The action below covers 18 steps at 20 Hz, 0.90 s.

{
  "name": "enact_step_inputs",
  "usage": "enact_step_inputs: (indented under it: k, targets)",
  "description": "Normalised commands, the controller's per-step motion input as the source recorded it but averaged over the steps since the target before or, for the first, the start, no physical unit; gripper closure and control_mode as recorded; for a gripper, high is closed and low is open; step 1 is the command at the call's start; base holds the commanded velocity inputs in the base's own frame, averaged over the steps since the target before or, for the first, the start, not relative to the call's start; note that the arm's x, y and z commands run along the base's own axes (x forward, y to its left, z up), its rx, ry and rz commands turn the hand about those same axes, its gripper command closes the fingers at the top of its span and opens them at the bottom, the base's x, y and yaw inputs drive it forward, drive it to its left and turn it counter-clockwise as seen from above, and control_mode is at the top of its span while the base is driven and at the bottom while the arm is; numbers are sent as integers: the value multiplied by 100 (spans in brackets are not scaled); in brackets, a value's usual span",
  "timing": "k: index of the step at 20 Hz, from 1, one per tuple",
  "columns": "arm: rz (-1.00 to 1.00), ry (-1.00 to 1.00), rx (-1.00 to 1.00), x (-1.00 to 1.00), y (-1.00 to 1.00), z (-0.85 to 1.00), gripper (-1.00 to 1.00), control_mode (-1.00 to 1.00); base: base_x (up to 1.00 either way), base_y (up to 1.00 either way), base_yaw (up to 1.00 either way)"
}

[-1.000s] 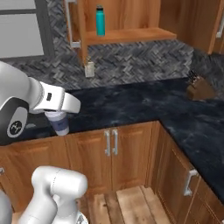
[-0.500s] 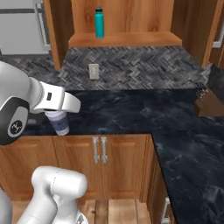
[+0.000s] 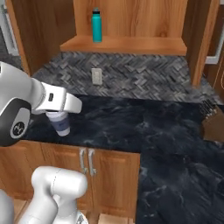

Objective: Sort all alcoholic drinks to one cabinet, and non-alcoholic drinks to the other.

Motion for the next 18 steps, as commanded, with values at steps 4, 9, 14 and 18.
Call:
enact_step_inputs:
  k: [4, 9, 14, 18]
  targets:
    - [0, 0, 0, 0, 0, 0, 100, 100, 86, -28, 25]
    - [0, 0, 0, 0, 0, 0, 100, 100, 53, -36, 22]
    - [0, 0, 0, 0, 0, 0, 100, 100, 4, -45, 12]
    - [0, 0, 9, 0, -11, 14, 100, -100, 4, -12, 0]
